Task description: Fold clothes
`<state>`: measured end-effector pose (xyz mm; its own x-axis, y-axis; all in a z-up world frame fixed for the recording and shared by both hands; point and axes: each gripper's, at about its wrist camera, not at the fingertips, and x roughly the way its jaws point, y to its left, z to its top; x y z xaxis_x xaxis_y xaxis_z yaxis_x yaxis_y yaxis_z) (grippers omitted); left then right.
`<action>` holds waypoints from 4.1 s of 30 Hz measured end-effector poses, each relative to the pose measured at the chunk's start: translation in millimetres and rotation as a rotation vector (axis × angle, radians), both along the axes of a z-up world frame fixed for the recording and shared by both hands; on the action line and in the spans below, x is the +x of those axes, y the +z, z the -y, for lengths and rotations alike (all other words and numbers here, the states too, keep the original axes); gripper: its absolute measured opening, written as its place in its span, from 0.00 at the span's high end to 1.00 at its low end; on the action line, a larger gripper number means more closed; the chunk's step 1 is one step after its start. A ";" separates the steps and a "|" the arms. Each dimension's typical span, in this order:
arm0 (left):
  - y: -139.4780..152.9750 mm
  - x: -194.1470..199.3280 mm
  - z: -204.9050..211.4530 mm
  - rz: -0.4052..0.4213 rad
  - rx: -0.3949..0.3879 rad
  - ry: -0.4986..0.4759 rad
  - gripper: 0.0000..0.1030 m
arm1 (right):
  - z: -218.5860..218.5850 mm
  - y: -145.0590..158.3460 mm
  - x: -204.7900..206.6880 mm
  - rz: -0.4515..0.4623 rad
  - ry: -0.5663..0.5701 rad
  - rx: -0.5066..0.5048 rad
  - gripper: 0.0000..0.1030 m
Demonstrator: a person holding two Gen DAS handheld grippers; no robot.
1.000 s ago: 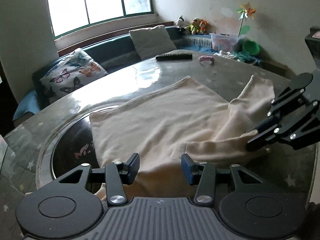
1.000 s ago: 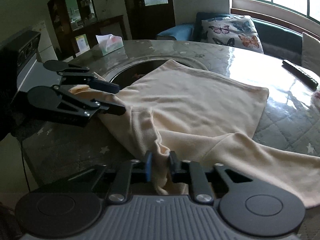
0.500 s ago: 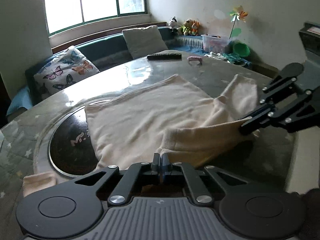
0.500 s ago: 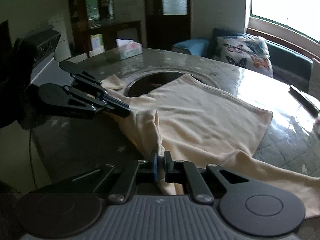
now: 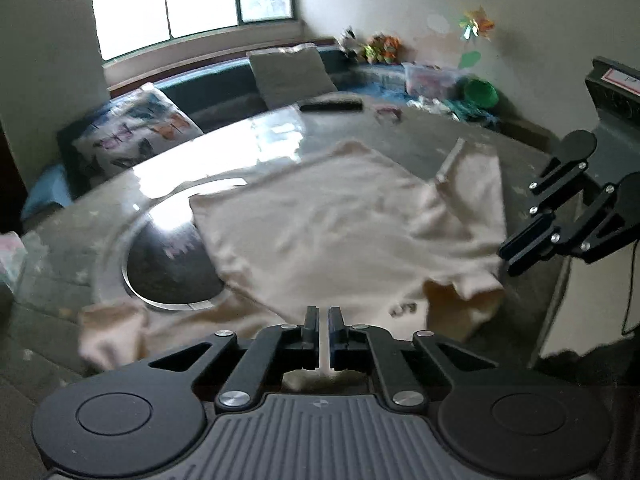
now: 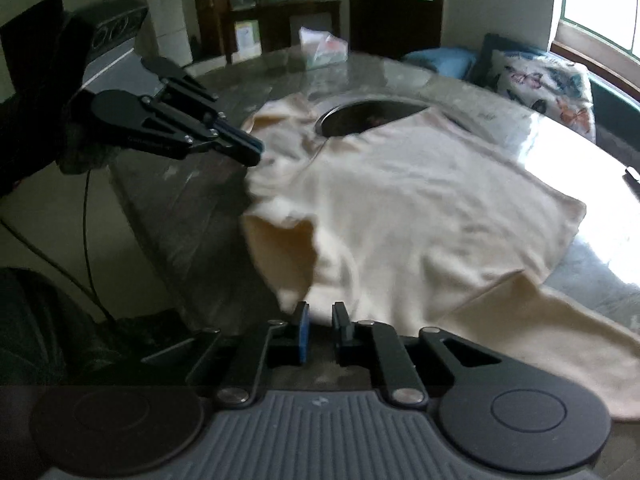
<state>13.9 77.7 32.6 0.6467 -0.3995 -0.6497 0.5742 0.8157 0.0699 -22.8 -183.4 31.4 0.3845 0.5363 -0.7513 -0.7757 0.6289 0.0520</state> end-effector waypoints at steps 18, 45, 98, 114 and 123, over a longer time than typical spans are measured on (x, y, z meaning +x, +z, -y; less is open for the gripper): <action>-23.9 122.2 8.5 -0.084 -0.014 0.248 0.94 | 37.6 -29.6 91.7 -0.013 -0.325 -0.067 0.79; -56.3 240.7 6.5 -0.108 -0.046 0.395 0.93 | 60.9 -41.1 259.8 -0.006 -0.576 -0.035 0.94; -42.4 73.5 36.0 0.017 0.060 0.307 0.39 | -16.9 -9.9 169.7 0.149 -0.365 -0.161 0.50; -52.9 34.0 29.9 0.066 0.128 0.267 0.33 | -30.5 -11.6 129.4 0.138 -0.301 -0.121 0.45; -51.9 22.7 26.3 0.089 0.156 0.252 0.32 | -53.0 -29.3 85.1 0.104 -0.171 -0.112 0.39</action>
